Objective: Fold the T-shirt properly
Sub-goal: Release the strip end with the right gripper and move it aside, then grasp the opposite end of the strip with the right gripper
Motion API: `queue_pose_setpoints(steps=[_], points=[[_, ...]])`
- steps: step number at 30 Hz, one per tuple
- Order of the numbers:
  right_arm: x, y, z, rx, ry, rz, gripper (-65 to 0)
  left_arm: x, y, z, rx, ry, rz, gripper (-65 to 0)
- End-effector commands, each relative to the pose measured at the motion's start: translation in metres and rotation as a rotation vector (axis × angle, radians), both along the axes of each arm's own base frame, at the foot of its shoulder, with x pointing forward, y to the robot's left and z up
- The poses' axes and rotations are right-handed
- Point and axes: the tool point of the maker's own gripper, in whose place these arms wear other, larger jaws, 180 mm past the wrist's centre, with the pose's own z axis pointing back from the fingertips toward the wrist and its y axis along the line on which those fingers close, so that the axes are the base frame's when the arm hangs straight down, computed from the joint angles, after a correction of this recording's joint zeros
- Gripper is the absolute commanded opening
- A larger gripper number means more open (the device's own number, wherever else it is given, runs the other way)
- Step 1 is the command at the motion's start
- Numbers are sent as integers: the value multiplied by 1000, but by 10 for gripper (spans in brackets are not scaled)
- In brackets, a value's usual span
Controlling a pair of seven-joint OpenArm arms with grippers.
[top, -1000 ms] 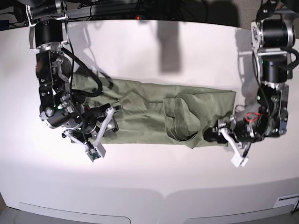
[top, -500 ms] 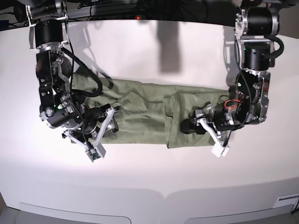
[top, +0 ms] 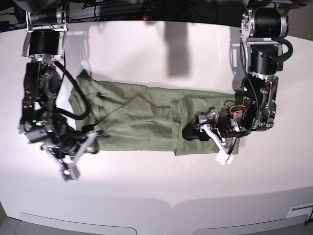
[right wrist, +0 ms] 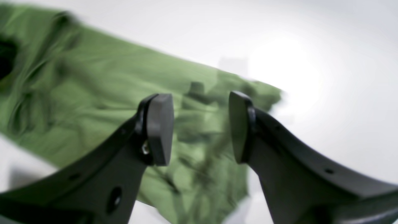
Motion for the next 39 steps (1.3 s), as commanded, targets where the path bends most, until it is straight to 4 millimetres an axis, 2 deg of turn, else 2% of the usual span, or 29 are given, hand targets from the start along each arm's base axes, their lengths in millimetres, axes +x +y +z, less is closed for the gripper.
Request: queue_pose_setpoints(steps=[1, 4, 5, 9, 12, 16, 20, 24, 27, 32, 35, 37, 39], points=[[8, -15, 18, -1, -54, -39, -319, 17, -2, 23, -29, -68, 7, -281], [6, -49, 24, 23, -70, -145, -190, 17, -2, 23, -29, -68, 7, -281], [4, -59, 22, 32, -65, -176, -175, 17, -2, 23, -29, -68, 7, -281], [-5, -87, 0, 83, -6, -277, -176, 17, -2, 22, -28, -68, 6, -281], [-10, -92, -30, 137, 66, -293, -177, 17, -2, 23, -29, -68, 7, -281], [-24, -84, -74, 208, 186, -262, -177, 17, -2, 22, -28, -68, 7, -281], [-30, -63, -92, 356, 236, -227, -177, 17, -2, 22, -28, -68, 7, -281], [-39, -52, -105, 422, 287, -201, -177, 17, -2, 22, -28, -68, 7, -281], [-40, -44, -106, 468, 296, -182, -178, 17, -2, 22, -28, -68, 6, -281], [-45, -17, -97, 564, 319, -71, -180, 17, -2, 22, -28, -68, 6, -281], [-44, -12, -97, 571, 318, -63, -192, 16, -2, 22, -26, -64, 3, -281], [-43, -11, -97, 574, 317, -61, -244, 15, -2, 21, -22, -56, -3, -281], [-42, -10, -96, 575, 312, -59, -357, 15, -2, 21, -22, -56, -3, -281]])
